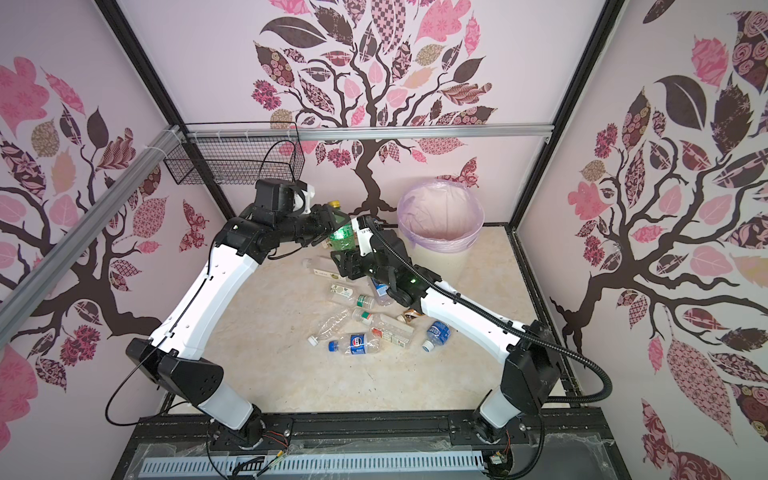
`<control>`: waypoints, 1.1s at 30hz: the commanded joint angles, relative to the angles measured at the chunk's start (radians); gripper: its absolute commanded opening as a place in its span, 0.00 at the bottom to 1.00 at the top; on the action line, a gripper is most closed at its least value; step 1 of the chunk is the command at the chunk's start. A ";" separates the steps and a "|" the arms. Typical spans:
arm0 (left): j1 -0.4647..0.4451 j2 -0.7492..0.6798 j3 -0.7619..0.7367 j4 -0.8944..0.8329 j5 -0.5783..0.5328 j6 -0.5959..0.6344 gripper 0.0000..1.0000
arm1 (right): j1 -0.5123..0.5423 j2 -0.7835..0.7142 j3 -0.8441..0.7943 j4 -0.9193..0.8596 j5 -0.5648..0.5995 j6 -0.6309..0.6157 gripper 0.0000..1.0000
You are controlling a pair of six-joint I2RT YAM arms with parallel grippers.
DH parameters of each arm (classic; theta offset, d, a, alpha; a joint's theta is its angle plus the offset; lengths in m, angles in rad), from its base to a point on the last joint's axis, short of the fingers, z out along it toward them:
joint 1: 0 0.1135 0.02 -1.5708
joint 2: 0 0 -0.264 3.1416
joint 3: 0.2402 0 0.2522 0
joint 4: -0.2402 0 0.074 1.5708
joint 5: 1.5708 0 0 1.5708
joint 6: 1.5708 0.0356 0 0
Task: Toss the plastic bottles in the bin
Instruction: 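Grasp the held Sprite bottle body with the right gripper below the left gripper, then carry the Sprite bottle over the bin with the right gripper and release it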
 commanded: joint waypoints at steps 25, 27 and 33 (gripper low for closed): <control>0.088 -0.110 -0.012 0.063 0.033 -0.009 0.98 | -0.105 -0.113 0.041 -0.178 0.058 -0.011 0.43; 0.084 -0.135 -0.038 0.090 0.035 -0.003 0.98 | -0.144 -0.131 0.092 -0.231 0.078 -0.031 0.43; -0.009 -0.180 -0.098 0.163 0.020 0.058 0.98 | -0.215 -0.148 0.413 -0.452 0.242 -0.195 0.45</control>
